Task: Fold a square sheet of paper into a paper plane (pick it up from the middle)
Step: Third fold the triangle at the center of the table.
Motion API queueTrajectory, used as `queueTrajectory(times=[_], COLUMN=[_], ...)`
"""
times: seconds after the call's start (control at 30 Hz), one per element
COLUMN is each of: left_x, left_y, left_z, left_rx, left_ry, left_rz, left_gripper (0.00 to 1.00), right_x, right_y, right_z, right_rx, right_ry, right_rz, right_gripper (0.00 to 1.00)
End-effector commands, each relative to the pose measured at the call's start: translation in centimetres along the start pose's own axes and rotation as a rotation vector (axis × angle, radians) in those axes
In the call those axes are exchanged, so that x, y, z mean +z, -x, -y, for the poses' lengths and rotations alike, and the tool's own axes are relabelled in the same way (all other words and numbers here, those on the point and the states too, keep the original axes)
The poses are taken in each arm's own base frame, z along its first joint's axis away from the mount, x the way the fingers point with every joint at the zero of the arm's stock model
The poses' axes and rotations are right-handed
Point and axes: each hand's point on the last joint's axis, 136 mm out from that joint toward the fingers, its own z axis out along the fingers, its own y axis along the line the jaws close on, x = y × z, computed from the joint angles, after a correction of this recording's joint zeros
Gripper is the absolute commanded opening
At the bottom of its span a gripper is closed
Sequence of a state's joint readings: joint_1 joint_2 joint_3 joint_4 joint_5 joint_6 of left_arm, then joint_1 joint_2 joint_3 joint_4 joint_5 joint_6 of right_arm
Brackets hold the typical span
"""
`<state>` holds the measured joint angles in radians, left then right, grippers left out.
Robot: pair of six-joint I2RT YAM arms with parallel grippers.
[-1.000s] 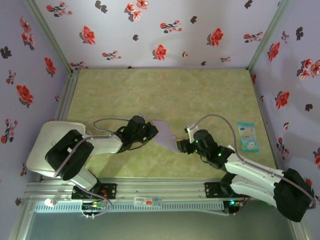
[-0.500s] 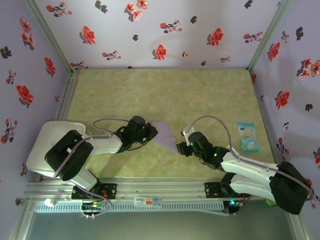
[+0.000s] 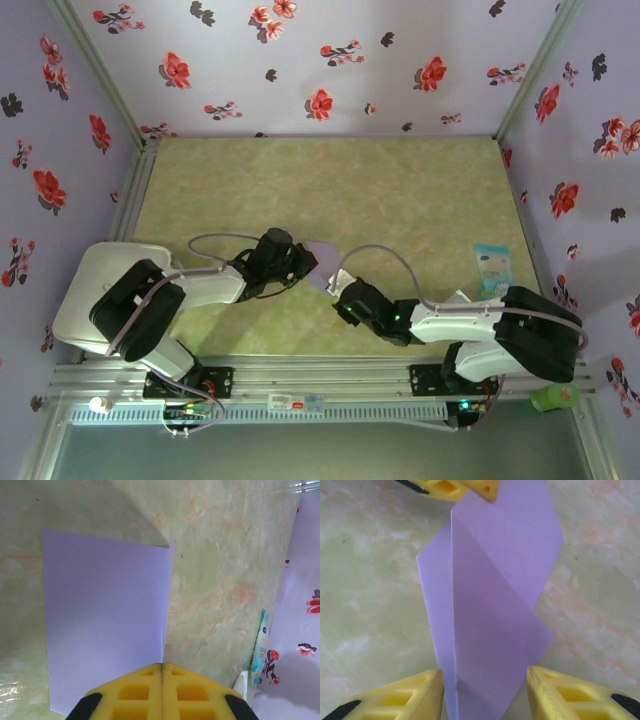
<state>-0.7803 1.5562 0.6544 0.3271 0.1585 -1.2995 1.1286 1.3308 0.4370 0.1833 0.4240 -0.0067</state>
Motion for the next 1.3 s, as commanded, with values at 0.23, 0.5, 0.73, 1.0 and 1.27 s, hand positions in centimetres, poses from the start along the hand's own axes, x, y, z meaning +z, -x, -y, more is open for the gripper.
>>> queueTrajectory(times=[0.23, 0.5, 0.73, 1.0, 1.27], left_x=[0.3, 0.4, 0.4, 0.8, 0.7], left_y=[-0.1, -0.1, 0.0, 0.3, 0.4], left_z=[1.3, 1.1, 1.2, 1.3, 1.5], left_rx=[0.041, 0.033, 0.037, 0.024, 0.027], left_ry=[-0.01, -0.012, -0.015, -0.029, -0.032], left_rz=[-0.017, -0.016, -0.01, 0.007, 0.008], left_gripper=[0.04, 0.05, 0.04, 0.04, 0.05], right_x=[1.2, 0.9, 0.9, 0.9, 1.3], right_y=[1.2, 0.7, 0.4, 0.3, 0.0], right_z=[0.3, 0.7, 0.6, 1.1, 1.0], right_rx=[-0.011, 0.031, 0.056, 0.06, 0.085], right_ry=[-0.088, -0.104, -0.098, -0.126, -0.134], right_rz=[0.005, -0.005, -0.013, -0.022, -0.034], right_gripper=[0.47, 0.33, 0.31, 0.33, 0.33])
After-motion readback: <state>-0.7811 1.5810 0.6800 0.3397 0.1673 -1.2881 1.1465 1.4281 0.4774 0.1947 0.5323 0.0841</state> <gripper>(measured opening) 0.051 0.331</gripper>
